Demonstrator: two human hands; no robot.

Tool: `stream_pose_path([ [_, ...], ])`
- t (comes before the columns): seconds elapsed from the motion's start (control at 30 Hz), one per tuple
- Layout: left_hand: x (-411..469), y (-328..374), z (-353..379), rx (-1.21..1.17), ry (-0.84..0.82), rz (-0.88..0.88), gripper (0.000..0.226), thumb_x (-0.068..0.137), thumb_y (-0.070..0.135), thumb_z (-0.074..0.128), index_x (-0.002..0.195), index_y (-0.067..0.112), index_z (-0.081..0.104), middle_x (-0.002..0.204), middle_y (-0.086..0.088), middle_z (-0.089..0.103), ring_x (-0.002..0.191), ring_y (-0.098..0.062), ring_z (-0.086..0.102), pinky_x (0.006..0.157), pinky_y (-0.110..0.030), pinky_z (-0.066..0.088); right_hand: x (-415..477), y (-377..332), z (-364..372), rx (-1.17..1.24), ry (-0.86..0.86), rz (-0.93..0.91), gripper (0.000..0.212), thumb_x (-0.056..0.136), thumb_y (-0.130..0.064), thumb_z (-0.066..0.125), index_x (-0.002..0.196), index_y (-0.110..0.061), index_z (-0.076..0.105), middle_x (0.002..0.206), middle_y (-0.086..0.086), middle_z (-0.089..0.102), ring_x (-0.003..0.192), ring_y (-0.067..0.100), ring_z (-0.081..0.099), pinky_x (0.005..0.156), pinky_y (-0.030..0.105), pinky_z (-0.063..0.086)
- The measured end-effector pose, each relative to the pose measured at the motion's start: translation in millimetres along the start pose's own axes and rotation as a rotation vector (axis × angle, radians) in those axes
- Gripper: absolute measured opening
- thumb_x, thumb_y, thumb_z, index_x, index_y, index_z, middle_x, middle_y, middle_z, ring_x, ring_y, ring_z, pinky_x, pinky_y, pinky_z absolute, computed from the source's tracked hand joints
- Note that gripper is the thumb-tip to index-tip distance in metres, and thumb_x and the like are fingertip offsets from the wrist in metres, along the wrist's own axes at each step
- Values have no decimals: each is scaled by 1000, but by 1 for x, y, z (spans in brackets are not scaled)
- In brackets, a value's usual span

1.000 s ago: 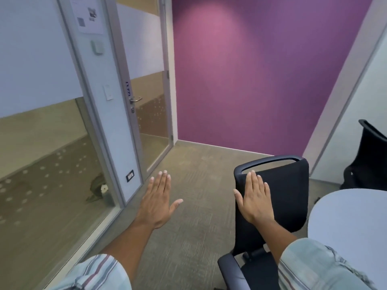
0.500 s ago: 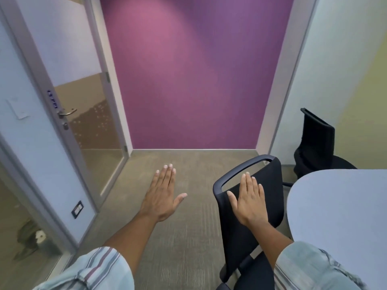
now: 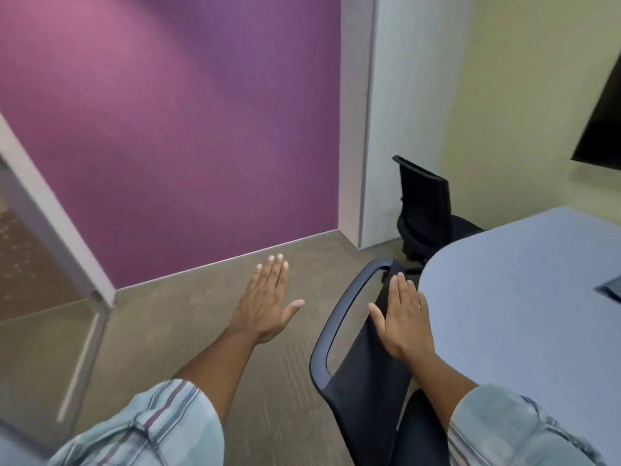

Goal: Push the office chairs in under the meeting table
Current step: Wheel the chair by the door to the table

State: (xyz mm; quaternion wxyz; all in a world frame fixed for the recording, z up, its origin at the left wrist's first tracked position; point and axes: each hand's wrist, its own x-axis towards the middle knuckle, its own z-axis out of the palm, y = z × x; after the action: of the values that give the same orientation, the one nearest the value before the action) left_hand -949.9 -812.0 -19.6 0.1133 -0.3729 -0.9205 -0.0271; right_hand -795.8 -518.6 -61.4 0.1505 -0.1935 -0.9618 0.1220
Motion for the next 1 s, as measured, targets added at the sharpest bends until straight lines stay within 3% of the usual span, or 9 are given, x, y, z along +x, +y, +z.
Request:
stream_pose_path([
  [0.23,119,8,24,-83,-16,274,110,96,82,-16,170,2,-9,178,-15,-20,165,-28,-23,134,-44,-15,21,20,-2,-161,1,153,93,102,-72,1,169,-9,8,179,16,9,165,36,10,133,54,9],
  [0.4,178,11,44,-126,-20,513,100,103,78,2,171,4,-6,178,-14,-18,166,-29,-19,137,-49,-6,22,18,2,-198,27,368,105,92,-79,-17,170,-11,2,180,13,3,166,34,4,135,52,4],
  [0.5,203,8,51,-144,-24,620,103,100,80,-7,171,5,-7,178,-13,-18,166,-28,-20,137,-48,-6,15,6,4,-207,58,476,110,86,-83,-24,170,-14,-4,180,10,-5,166,31,-3,135,52,1],
  [0.63,232,10,54,-210,-43,763,110,95,84,-15,171,5,-7,178,-11,-21,165,-26,-24,135,-44,-13,7,-20,3,-181,111,648,102,92,-80,-11,169,-14,-5,180,11,-4,166,31,-1,135,50,-1],
  [0.73,237,21,59,-206,-57,864,108,97,84,-10,172,6,-6,179,-12,-19,166,-27,-22,136,-46,-10,-12,-32,6,-212,96,697,96,98,-74,1,169,-9,1,180,14,5,166,32,6,135,50,1],
  [1.0,256,65,54,-195,-64,1100,110,96,87,-12,171,7,-7,181,-12,-14,166,-24,-21,136,-47,-8,-43,-26,-14,-292,135,810,101,96,-77,-7,169,-9,-1,180,13,2,166,31,3,134,49,-1],
])
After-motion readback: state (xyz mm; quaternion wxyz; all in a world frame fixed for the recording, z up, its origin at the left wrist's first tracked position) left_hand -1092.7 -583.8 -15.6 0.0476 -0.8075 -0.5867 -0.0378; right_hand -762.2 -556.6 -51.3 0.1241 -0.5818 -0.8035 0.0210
